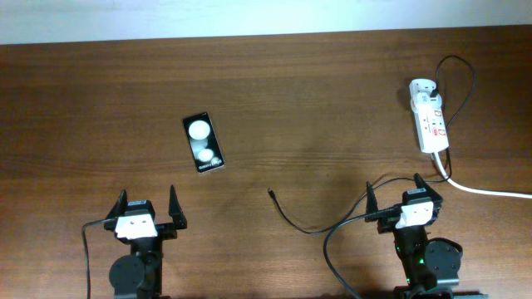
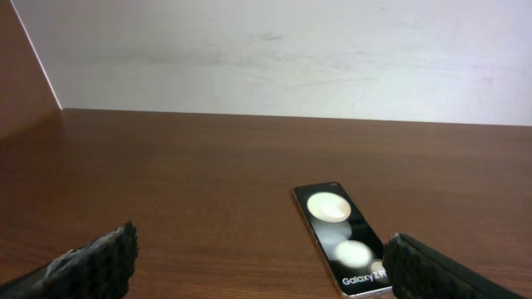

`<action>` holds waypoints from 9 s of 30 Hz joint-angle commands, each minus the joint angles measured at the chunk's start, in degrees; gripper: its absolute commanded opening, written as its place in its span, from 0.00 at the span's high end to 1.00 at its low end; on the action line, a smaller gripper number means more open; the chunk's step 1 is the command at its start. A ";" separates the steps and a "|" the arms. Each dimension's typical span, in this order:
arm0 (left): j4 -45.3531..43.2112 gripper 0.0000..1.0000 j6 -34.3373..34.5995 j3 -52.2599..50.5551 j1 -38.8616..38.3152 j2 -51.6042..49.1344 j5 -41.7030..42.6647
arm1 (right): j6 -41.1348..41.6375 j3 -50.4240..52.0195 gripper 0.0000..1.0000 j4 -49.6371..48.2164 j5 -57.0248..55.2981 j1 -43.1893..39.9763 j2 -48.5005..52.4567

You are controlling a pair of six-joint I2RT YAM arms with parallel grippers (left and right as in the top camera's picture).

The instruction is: Plug charger to phone and switch on socket

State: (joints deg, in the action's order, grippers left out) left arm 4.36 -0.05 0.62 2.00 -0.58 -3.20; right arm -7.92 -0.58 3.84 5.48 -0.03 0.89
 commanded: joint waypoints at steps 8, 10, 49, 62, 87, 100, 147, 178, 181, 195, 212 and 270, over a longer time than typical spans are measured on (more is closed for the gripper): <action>0.31 0.01 -0.87 -0.09 -0.13 0.17 0.42 | 0.00 0.26 0.01 0.28 0.09 -0.46 -0.52; 0.31 0.01 -0.87 -0.09 -0.13 0.17 0.42 | 0.00 0.26 0.01 0.28 0.09 -0.46 -0.52; 0.31 0.01 -0.87 -0.09 -0.13 0.17 0.42 | 0.00 0.26 0.01 0.28 0.09 -0.46 -0.52; 0.28 0.01 -0.87 -0.09 -0.13 0.17 0.42 | 0.00 0.26 0.01 0.28 0.09 -0.46 -0.52; 0.31 0.01 -0.90 -0.09 -0.13 0.17 0.42 | 0.00 0.26 0.02 0.28 0.09 -0.46 -0.52; 0.28 0.01 -0.87 -0.09 -0.13 0.17 0.42 | 0.00 0.26 0.01 0.28 0.09 -0.46 -0.52; 61.09 1.00 -4.46 90.29 -2.91 -98.51 24.30 | 0.00 0.26 0.01 0.28 0.09 -0.46 -0.52; 34.73 0.01 21.05 83.84 -13.57 -122.22 -5.70 | 0.00 0.26 0.01 0.28 0.09 -0.46 -0.52; 32.70 0.01 21.05 84.85 -13.07 -122.20 -5.86 | 0.00 0.26 0.01 0.28 0.11 -0.46 -0.52; 38.45 0.10 26.12 80.72 -14.16 -122.53 -6.38 | 0.00 0.26 0.01 0.28 0.09 -0.46 -0.52; 52.94 0.01 14.95 80.04 -26.53 -122.53 -0.02 | 0.00 0.26 0.01 0.28 0.09 -0.46 -0.52; 56.04 0.00 23.65 86.40 -20.94 -128.21 2.62 | 0.00 0.26 0.01 0.28 0.09 -0.46 -0.52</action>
State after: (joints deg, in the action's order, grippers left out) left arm 57.87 20.32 89.58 -18.79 -124.05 -0.16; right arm -7.90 -0.58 3.81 5.48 -0.14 0.69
